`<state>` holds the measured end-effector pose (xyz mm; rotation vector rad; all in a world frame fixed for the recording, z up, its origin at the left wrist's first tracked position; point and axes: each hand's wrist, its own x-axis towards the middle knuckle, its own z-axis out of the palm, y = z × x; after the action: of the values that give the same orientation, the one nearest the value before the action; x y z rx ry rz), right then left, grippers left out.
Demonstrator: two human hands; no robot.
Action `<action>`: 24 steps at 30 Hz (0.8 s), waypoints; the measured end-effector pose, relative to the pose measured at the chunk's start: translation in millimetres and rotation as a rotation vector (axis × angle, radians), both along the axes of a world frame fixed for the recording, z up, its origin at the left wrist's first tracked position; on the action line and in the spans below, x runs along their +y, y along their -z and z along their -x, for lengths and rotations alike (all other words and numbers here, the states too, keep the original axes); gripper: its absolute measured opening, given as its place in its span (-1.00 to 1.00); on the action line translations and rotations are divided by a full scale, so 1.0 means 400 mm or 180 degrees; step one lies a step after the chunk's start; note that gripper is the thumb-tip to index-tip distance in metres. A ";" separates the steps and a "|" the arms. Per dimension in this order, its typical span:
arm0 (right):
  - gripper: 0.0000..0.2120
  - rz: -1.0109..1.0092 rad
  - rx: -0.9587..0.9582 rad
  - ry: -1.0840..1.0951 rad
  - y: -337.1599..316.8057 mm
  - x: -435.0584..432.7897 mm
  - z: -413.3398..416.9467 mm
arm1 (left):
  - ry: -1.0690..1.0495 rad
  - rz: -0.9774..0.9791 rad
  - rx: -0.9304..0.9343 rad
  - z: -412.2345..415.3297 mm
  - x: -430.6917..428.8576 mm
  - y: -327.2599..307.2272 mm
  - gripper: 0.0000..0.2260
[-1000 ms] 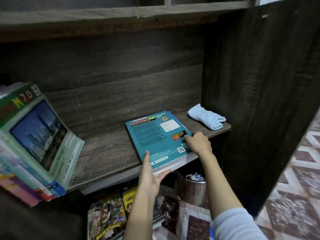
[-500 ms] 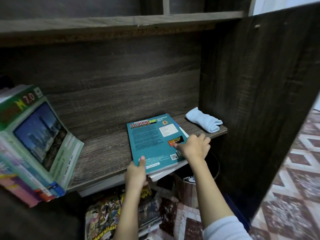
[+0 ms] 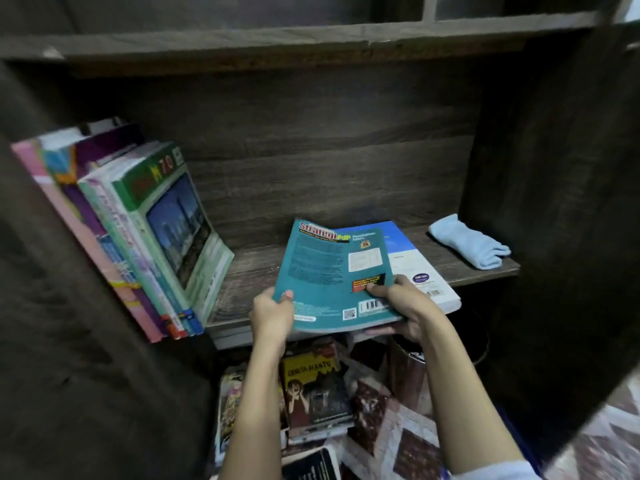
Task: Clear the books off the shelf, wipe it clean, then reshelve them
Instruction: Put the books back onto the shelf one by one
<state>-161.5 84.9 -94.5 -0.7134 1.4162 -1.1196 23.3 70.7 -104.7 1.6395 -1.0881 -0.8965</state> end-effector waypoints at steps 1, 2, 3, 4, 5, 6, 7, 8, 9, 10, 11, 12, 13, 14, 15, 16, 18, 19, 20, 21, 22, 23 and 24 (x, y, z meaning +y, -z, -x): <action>-0.78 0.0065 -0.0129 -0.0061 -0.008 0.002 -0.011 | 0.0018 0.0084 0.0070 -0.009 0.002 -0.003 -0.81; -0.76 0.0161 -0.0231 -0.0080 -0.013 0.002 -0.021 | 0.0025 0.0172 0.0111 -0.017 0.006 -0.008 -0.81; -0.72 0.0276 -0.0316 -0.0039 -0.018 0.000 -0.034 | 0.0039 0.0256 0.0154 -0.025 0.010 -0.013 -0.83; -0.70 0.0423 -0.0396 0.0036 -0.029 -0.001 -0.040 | 0.0069 0.0325 0.0248 -0.027 0.012 -0.021 -0.85; -0.68 0.0593 -0.0444 0.0064 -0.036 -0.003 -0.059 | 0.0061 0.0354 0.0371 -0.046 0.014 -0.024 -0.87; -0.67 0.0803 -0.0462 0.0110 -0.048 -0.002 -0.064 | 0.0116 0.0372 0.0530 -0.053 0.012 -0.030 -0.88; -0.67 0.0995 -0.0466 0.0106 -0.058 -0.002 -0.072 | 0.0146 0.0350 0.0645 -0.066 0.010 -0.035 -0.87; -0.66 0.1140 -0.0474 0.0074 -0.068 0.000 -0.089 | 0.0152 0.0322 0.0684 -0.085 0.011 -0.038 -0.83; -0.66 0.1276 -0.0465 0.0070 -0.078 0.003 -0.101 | 0.0153 0.0328 0.0664 -0.097 0.008 -0.041 -0.80; -0.65 0.1413 -0.0416 0.0062 -0.085 0.006 -0.121 | 0.0098 0.0364 0.0511 -0.114 0.006 -0.044 -0.78; -0.63 0.1579 -0.0344 0.0115 -0.090 0.008 -0.140 | 0.0012 0.0407 0.0202 -0.128 0.005 -0.051 -0.77; -0.60 0.1759 -0.0196 0.0190 -0.091 0.011 -0.161 | -0.0123 0.0432 -0.0250 -0.141 0.006 -0.061 -0.74; -0.57 0.1948 0.0004 0.0241 -0.091 0.015 -0.187 | -0.0300 0.0469 -0.0698 -0.156 0.009 -0.073 -0.70; -0.55 0.2164 0.0274 0.0280 -0.092 0.022 -0.210 | -0.0434 0.0644 -0.0926 -0.165 0.013 -0.091 -0.68; -0.53 0.2376 0.0570 0.0297 -0.090 0.030 -0.237 | -0.0494 0.0846 -0.0934 -0.177 0.014 -0.108 -0.69; -0.52 0.2529 0.0851 0.0318 -0.088 0.040 -0.262 | -0.0496 0.1061 -0.0777 -0.183 0.016 -0.131 -0.70; -0.52 0.2740 0.1382 0.0399 -0.069 0.058 -0.314 | -0.0397 0.1346 -0.0261 -0.186 0.027 -0.180 -0.74; -0.53 0.2846 0.1649 0.0459 -0.056 0.066 -0.338 | -0.0351 0.1484 -0.0079 -0.184 0.036 -0.201 -0.76; -0.53 0.2964 0.1810 0.0495 -0.044 0.072 -0.366 | -0.0321 0.1638 0.0047 -0.186 0.045 -0.220 -0.79; -0.52 0.3111 0.1902 0.0485 -0.031 0.075 -0.393 | -0.0296 0.1789 0.0170 -0.188 0.054 -0.236 -0.81; -0.53 0.3242 0.1989 0.0441 -0.020 0.076 -0.419 | -0.0273 0.1898 0.0288 -0.189 0.065 -0.251 -0.81; -0.56 0.3372 0.2068 0.0405 -0.012 0.076 -0.448 | -0.0267 0.1966 0.0353 -0.196 0.074 -0.263 -0.81; -0.56 0.3476 0.2165 0.0354 -0.006 0.080 -0.470 | -0.0258 0.2007 0.0410 -0.202 0.083 -0.274 -0.79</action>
<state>26.4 116.9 -92.1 -1.9405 1.2956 -1.8518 103.9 103.9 4.7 1.0780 -1.0663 -0.5195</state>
